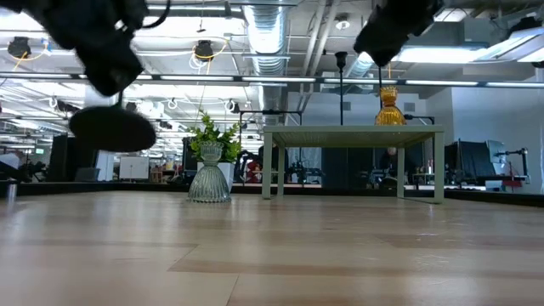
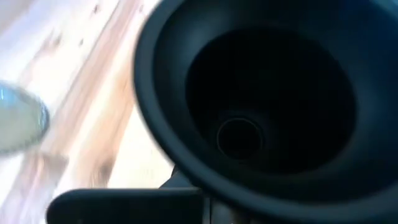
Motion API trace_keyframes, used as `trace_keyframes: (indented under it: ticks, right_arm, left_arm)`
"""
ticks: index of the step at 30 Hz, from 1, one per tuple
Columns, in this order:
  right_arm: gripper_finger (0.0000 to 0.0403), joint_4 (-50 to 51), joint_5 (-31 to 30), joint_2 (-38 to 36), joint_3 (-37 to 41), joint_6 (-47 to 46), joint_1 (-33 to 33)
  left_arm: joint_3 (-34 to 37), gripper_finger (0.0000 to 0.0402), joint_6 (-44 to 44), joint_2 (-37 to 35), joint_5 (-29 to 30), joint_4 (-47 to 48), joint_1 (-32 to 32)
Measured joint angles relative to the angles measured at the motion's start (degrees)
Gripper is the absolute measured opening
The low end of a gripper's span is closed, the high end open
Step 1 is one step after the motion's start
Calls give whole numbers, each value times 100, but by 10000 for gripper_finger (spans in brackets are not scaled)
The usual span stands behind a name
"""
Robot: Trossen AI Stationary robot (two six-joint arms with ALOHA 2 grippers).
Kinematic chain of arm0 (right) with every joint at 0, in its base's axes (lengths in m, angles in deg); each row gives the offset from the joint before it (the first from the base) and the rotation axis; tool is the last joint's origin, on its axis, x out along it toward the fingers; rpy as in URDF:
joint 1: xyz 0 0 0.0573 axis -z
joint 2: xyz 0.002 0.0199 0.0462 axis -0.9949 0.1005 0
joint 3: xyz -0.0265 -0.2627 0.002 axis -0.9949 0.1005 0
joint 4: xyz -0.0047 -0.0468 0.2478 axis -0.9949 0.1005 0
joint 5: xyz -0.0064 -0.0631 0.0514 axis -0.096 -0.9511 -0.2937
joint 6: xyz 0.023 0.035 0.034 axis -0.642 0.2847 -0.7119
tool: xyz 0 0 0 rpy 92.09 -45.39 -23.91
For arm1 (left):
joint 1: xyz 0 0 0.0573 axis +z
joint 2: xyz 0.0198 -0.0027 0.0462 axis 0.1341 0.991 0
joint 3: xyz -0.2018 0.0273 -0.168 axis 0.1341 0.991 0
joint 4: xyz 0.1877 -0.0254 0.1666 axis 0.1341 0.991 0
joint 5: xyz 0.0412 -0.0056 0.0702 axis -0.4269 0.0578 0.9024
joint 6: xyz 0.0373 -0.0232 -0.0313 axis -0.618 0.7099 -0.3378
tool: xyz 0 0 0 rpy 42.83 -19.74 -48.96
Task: Pick & Place candle stick holders
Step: Put the middle black metal candle holder on the shelf
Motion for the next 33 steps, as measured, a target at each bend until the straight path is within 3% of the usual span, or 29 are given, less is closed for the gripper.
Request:
trace_keyframes:
  ticks: [6,10,14,20,28,33]
  right_arm:
    - [0,75,136,40,139,0,-6]
    - [0,-833,132,-376,911,-4,12]
    - [0,-1815,132,-1078,1937,-5,159]
    - [0,-2302,112,-2594,2603,226,616]
    - [0,-2334,70,-3988,3123,859,894]
    - [0,-2344,72,-4366,3327,844,954]
  left_arm:
    - [-1084,14,-965,646,1,669,535]
    - [-1724,15,-1838,1015,3,859,1089]
    - [-2148,14,-2637,1175,-4,874,1693]
    - [-2444,14,-3271,1168,-21,641,2615]
    - [-2473,15,-3495,1696,-1452,-641,3983]
    - [-2997,14,-3469,2305,-1572,-823,4584]
